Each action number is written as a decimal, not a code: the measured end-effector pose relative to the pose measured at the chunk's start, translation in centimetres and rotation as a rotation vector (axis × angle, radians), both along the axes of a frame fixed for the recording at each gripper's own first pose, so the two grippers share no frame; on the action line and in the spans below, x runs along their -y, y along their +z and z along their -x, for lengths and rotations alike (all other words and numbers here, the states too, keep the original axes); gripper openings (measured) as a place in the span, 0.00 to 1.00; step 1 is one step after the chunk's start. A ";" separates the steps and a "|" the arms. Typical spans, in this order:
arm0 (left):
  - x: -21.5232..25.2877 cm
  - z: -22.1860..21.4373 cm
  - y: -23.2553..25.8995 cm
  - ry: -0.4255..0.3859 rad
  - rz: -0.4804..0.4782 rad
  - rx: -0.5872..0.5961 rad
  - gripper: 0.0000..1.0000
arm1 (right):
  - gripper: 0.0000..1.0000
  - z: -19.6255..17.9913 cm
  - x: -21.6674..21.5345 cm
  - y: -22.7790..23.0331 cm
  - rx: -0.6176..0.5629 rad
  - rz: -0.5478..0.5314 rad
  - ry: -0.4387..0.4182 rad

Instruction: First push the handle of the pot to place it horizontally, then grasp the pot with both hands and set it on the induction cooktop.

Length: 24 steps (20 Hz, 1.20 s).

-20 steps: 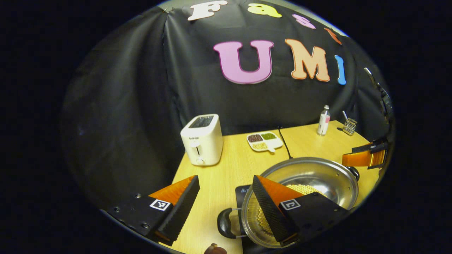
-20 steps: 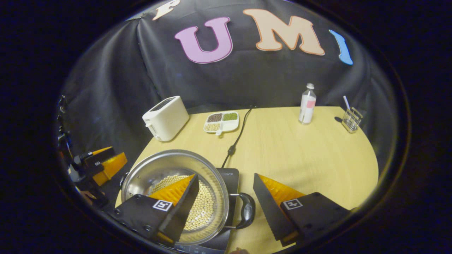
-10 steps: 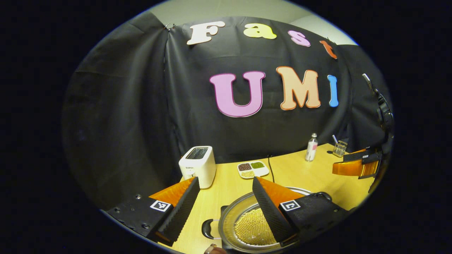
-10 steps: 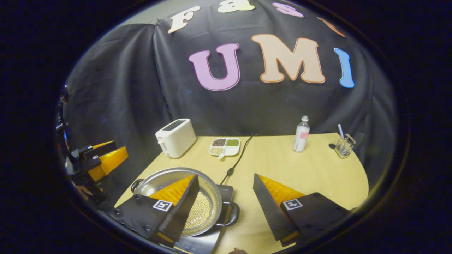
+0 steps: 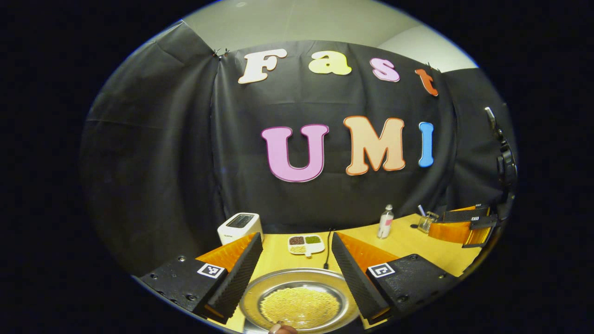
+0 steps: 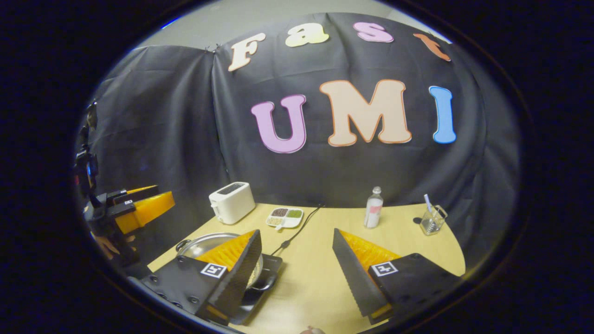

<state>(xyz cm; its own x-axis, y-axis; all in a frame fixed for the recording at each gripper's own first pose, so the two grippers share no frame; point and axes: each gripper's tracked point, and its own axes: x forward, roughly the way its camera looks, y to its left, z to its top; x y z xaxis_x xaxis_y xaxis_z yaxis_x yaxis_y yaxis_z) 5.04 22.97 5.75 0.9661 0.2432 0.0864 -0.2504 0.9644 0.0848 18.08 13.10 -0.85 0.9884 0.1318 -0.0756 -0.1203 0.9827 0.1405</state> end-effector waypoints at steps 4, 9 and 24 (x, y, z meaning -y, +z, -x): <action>5.9 -0.2 1.0 -0.009 0.033 0.035 0.94 | 0.97 2.9 5.0 1.8 0.084 -0.022 0.029; 14.4 -0.5 2.6 -0.064 0.068 0.124 0.94 | 0.96 6.2 10.8 3.7 0.173 -0.036 0.049; 23.8 0.0 -0.7 -0.153 0.148 0.065 0.96 | 0.93 11.6 17.1 2.1 0.155 -0.082 -0.030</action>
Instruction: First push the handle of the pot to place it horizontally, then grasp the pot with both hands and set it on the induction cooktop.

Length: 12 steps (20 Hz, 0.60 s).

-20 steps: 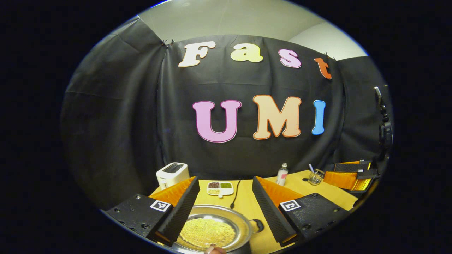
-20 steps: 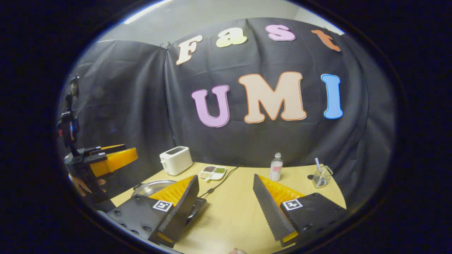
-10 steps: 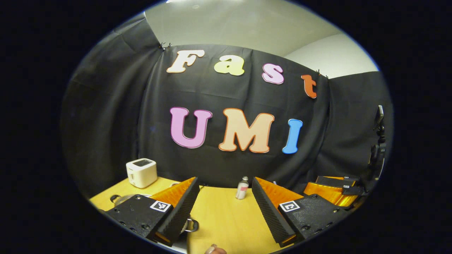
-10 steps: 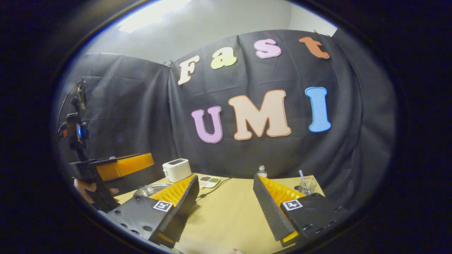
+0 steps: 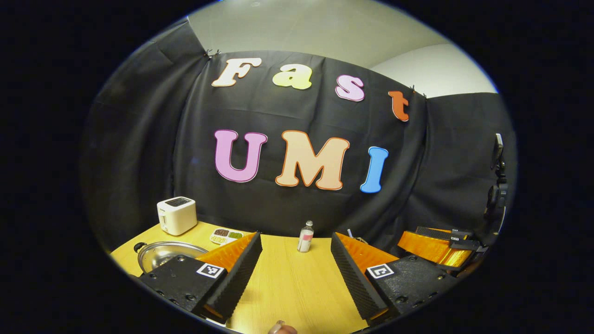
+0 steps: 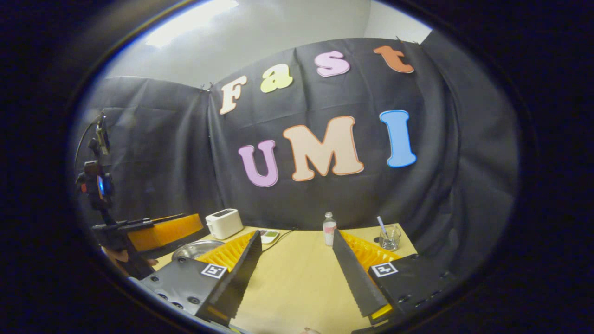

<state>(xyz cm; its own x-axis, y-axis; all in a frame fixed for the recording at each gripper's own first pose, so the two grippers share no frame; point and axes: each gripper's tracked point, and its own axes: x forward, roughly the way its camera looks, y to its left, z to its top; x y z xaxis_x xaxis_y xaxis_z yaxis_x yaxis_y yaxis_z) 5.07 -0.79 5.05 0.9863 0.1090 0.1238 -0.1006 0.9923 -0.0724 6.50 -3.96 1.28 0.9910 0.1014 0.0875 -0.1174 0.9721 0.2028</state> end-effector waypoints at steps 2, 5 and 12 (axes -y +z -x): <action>-0.3 -0.1 -0.1 -0.007 -0.003 -0.004 0.94 | 0.93 -0.1 0.1 -0.1 -0.003 0.006 -0.026; -0.8 -0.8 -1.4 -0.014 0.002 -0.026 0.96 | 0.96 -0.2 -0.7 -0.4 -0.011 0.002 -0.028; -1.5 -1.2 -1.2 -0.033 -0.015 -0.018 0.93 | 0.94 -0.6 -1.8 -0.3 -0.020 0.008 -0.036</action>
